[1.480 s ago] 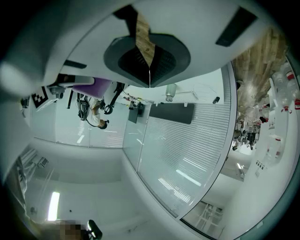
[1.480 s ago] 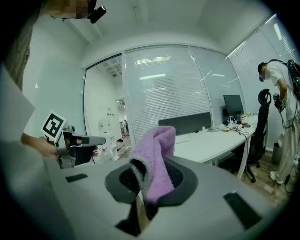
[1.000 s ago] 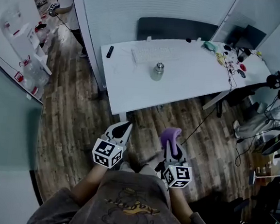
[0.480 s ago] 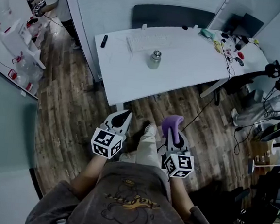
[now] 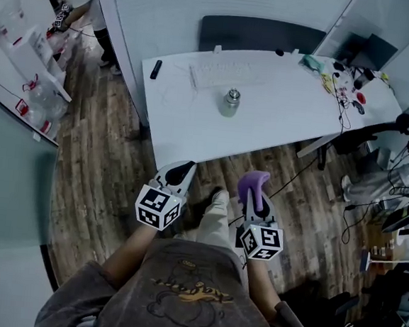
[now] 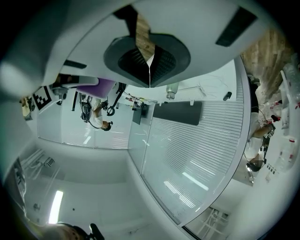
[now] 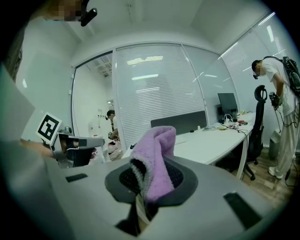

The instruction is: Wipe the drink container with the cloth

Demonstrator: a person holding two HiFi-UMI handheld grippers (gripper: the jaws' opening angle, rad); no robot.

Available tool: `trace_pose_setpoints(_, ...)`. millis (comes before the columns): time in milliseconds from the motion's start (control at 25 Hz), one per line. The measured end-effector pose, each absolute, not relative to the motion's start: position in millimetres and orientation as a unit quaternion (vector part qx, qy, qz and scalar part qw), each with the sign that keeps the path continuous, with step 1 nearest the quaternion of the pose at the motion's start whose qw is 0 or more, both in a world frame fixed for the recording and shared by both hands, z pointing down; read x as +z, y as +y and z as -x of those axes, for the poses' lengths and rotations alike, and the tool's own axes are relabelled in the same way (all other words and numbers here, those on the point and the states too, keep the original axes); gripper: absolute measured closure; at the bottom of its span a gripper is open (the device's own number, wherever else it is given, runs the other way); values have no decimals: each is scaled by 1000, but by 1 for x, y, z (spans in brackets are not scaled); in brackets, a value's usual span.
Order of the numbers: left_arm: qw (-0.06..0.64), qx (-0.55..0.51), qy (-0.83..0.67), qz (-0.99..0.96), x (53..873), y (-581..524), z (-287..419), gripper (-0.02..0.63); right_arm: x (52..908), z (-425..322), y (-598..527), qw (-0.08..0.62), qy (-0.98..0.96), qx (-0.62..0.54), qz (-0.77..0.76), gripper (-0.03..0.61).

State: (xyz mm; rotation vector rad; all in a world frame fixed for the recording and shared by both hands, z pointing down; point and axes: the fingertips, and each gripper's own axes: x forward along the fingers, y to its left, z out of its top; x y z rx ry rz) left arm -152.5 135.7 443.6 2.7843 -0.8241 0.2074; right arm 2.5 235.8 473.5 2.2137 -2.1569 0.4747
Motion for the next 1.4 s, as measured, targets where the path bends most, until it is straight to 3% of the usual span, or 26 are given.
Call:
trace_pose_setpoints(640, 123, 75, -326, -934, 427, -1, 69, 593, 462, -86, 87, 25, -734, 164, -658, 535)
trace_pose_setpoints(1400, 134, 71, -398, -905, 428, -80, 8, 593, 473, -155, -4, 44, -793, 179, -581, 534)
